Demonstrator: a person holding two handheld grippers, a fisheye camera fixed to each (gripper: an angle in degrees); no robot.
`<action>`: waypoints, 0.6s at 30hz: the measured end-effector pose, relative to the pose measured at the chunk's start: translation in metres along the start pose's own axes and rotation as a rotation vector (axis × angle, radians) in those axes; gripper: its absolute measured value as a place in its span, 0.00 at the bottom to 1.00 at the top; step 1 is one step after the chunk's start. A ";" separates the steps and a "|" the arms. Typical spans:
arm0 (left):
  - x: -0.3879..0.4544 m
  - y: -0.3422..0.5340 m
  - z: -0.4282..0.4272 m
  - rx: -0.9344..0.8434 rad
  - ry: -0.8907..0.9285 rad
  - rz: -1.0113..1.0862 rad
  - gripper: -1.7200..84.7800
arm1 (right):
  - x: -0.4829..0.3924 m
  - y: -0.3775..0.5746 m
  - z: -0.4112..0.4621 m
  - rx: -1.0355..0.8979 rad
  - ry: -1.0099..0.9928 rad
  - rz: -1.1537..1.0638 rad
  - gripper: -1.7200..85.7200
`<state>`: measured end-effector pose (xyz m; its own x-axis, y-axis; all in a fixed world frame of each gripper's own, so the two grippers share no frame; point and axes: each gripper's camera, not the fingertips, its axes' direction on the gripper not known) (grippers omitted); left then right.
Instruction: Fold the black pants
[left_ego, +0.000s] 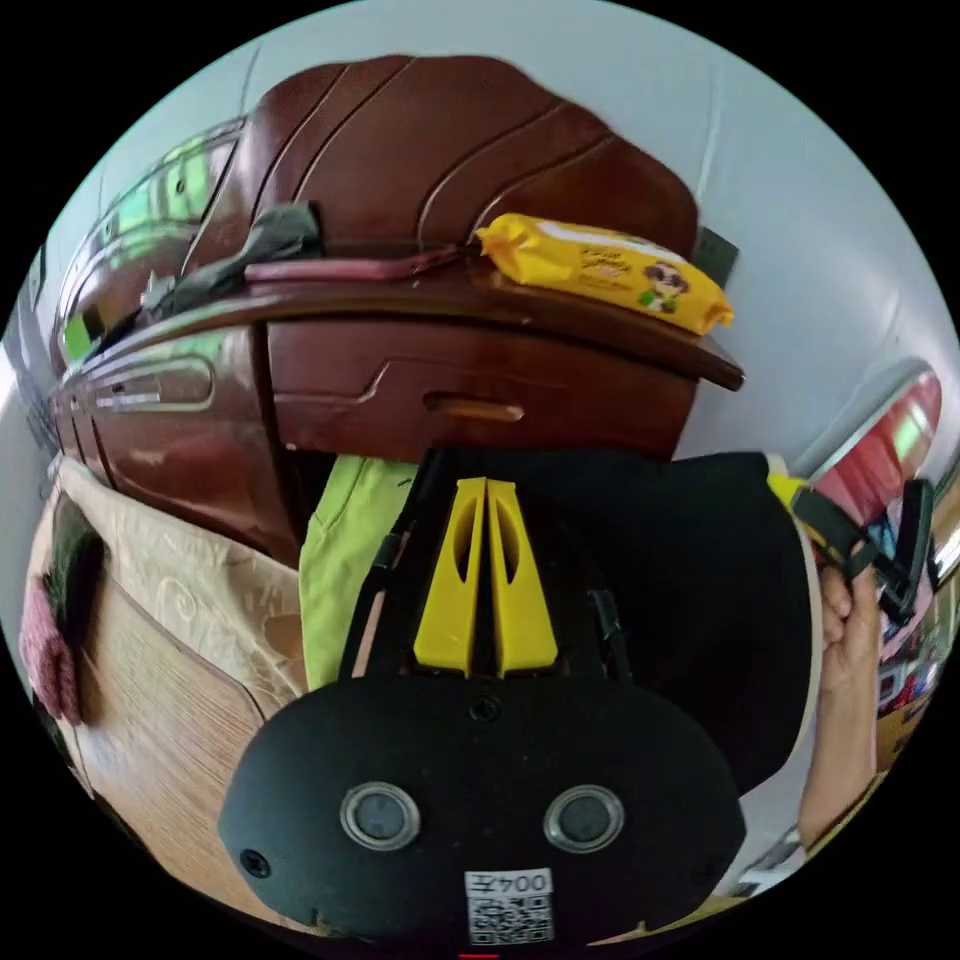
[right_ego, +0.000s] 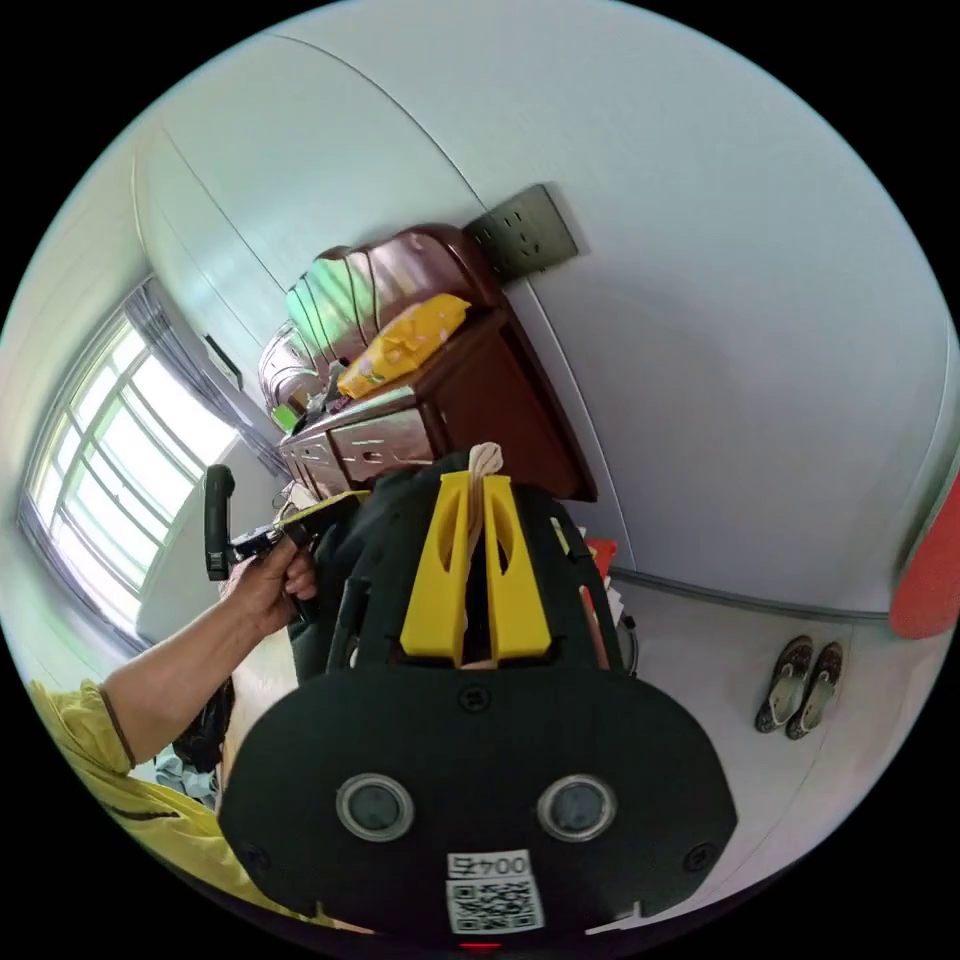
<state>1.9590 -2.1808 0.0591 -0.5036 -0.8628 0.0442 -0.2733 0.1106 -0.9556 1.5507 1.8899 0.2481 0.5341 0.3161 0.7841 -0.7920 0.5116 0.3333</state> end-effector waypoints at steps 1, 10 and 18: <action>-0.004 0.001 0.003 -0.011 0.021 -0.022 0.02 | 0.009 0.007 0.012 -0.028 -0.004 0.021 0.05; -0.002 -0.006 -0.004 -0.089 0.043 -0.076 0.02 | 0.036 0.047 0.067 -0.036 -0.155 0.156 0.07; -0.007 -0.008 -0.078 -0.061 0.071 -0.080 0.02 | -0.076 0.068 0.024 0.137 -0.073 -0.287 0.10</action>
<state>1.9008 -2.1370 0.0889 -0.5346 -0.8331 0.1420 -0.3634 0.0750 -0.9286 1.4490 1.8814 0.2240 0.7227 0.1137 0.6817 -0.6471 0.4577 0.6097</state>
